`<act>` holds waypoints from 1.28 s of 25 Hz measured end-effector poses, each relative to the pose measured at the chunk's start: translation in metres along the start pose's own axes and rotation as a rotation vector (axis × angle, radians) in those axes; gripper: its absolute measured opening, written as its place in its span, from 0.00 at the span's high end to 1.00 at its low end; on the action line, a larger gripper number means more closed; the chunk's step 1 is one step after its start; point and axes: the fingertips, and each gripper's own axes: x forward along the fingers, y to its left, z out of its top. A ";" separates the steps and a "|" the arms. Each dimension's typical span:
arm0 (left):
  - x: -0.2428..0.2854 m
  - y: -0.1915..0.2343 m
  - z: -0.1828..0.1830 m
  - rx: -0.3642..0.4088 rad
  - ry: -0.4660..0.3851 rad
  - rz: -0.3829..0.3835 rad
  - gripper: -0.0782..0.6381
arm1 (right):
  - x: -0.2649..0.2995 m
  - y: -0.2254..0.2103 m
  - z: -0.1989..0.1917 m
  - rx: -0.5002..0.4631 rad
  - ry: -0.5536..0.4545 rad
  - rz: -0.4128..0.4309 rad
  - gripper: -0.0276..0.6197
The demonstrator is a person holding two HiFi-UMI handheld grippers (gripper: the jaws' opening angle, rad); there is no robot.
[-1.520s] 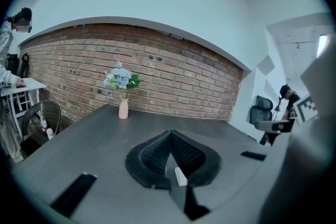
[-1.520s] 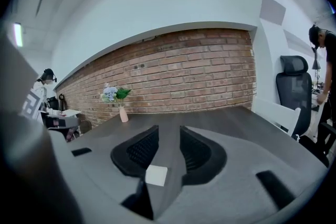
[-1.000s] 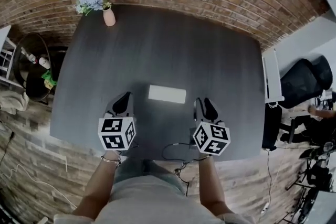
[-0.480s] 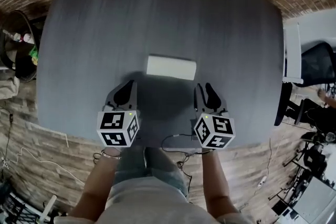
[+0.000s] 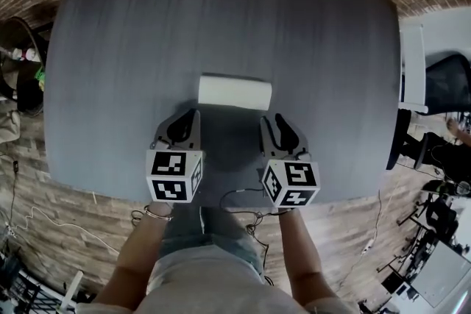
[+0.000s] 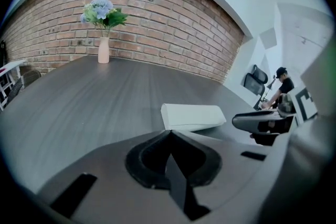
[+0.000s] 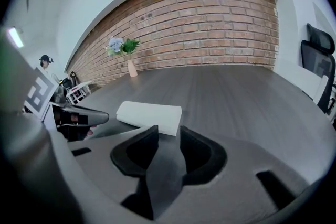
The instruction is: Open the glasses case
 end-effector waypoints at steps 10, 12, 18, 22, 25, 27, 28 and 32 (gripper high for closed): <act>0.022 -0.010 -0.002 0.018 0.044 0.006 0.88 | 0.013 -0.005 -0.002 -0.089 0.037 0.032 0.75; 0.024 -0.009 -0.003 0.027 0.048 0.012 0.88 | 0.016 -0.005 -0.002 -0.105 0.047 0.040 0.75; 0.030 -0.006 -0.001 0.018 0.058 0.011 0.89 | 0.024 -0.002 -0.001 -0.144 0.074 0.073 0.74; 0.030 -0.007 -0.001 0.007 0.068 -0.001 0.88 | 0.027 -0.001 -0.003 -0.154 0.089 0.089 0.73; 0.031 -0.006 -0.001 0.007 0.072 -0.004 0.88 | 0.030 0.000 -0.005 -0.174 0.100 0.095 0.73; 0.031 -0.006 -0.002 0.002 0.075 -0.005 0.88 | 0.032 0.002 -0.006 -0.187 0.112 0.107 0.73; 0.031 -0.006 -0.002 0.001 0.077 -0.005 0.88 | 0.033 0.004 -0.007 -0.194 0.119 0.115 0.73; 0.032 -0.006 -0.001 0.002 0.081 -0.008 0.88 | 0.036 0.008 -0.008 -0.254 0.144 0.129 0.72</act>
